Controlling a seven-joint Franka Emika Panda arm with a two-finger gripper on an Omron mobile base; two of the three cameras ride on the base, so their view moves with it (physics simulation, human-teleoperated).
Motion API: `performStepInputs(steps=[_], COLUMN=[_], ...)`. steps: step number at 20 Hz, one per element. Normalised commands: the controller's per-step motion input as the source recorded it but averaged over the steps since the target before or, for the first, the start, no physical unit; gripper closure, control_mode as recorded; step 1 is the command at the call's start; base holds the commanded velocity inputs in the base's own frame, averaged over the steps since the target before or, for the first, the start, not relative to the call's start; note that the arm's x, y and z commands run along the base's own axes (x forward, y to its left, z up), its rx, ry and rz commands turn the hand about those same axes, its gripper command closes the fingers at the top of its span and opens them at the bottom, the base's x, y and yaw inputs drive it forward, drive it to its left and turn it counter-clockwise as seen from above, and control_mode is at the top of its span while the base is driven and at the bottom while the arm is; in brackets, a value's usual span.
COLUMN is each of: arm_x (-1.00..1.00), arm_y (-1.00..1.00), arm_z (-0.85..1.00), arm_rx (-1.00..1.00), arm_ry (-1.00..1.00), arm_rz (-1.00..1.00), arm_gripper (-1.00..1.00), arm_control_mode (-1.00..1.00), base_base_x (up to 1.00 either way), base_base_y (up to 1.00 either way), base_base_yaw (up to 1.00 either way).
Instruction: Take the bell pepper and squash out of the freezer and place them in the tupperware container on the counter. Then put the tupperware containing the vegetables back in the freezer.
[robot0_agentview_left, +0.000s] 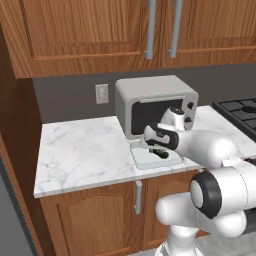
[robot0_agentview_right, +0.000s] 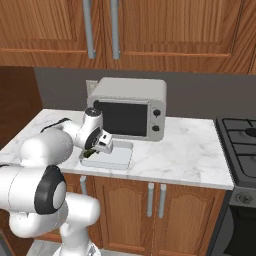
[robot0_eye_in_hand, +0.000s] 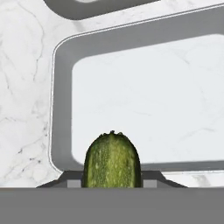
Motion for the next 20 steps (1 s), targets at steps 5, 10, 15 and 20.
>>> performStepInputs(steps=[5, 10, 15, 20], arm_x=[0.19, 0.41, 0.49, 0.25], arm_y=[0.00, 0.02, 0.02, 0.01], arm_z=[-0.29, -0.16, -0.08, -0.13], arm_rx=[-0.01, 0.00, 0.00, 0.00], arm_ry=[0.00, 0.00, 0.00, 0.03], arm_rz=[0.00, 0.00, -0.01, -0.01], arm_gripper=[1.00, 1.00, 1.00, 1.00], arm_control_mode=[-1.00, -1.00, -1.00, -1.00], base_base_x=[0.00, 0.00, 0.00, 0.00], base_base_y=[0.00, 0.00, 0.00, 0.00], base_base_yaw=[0.00, 0.00, 0.00, 0.00])
